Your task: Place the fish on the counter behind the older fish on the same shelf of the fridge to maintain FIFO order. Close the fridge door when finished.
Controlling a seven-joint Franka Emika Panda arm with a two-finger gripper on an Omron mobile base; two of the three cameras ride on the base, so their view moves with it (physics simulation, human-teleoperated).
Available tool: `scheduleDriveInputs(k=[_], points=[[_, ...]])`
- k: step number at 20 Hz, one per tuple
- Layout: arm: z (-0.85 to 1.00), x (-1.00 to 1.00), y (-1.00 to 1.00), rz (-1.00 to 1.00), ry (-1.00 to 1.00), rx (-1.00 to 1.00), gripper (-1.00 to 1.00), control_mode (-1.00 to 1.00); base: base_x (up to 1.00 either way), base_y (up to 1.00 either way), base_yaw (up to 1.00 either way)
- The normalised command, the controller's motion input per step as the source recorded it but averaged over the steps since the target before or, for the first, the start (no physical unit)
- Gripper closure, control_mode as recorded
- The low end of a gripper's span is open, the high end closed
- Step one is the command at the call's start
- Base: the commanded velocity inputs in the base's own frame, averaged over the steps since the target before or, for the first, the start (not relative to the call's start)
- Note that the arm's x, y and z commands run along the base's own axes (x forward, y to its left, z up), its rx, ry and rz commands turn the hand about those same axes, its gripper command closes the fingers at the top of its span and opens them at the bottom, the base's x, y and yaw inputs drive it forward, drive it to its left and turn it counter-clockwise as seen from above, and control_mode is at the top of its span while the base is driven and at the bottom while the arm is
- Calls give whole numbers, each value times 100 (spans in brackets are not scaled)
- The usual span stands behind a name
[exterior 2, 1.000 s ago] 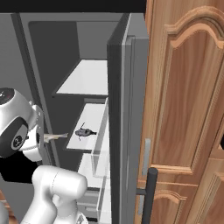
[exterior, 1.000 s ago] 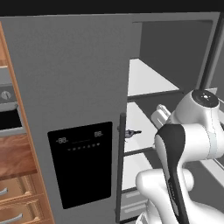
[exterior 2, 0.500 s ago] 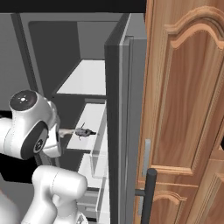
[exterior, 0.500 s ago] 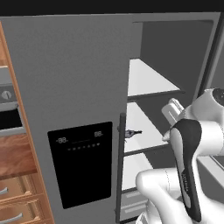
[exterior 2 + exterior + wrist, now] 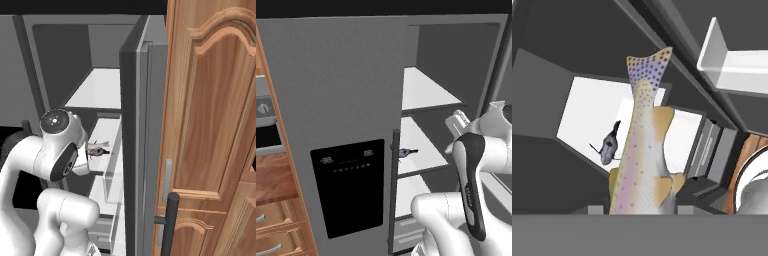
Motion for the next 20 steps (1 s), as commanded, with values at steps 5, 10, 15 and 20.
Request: scheduleDriveInputs(k=[5, 10, 15, 20], points=[[-28, 60, 0, -1, 0, 0, 100, -100, 0, 0, 0], [-40, 48, 0, 0, 0, 0, 100, -100, 0, 0, 0], [-51, 47, 0, 0, 0, 0, 100, -100, 0, 0, 0], [-23, 41, 0, 0, 0, 0, 100, -100, 0, 0, 0]])
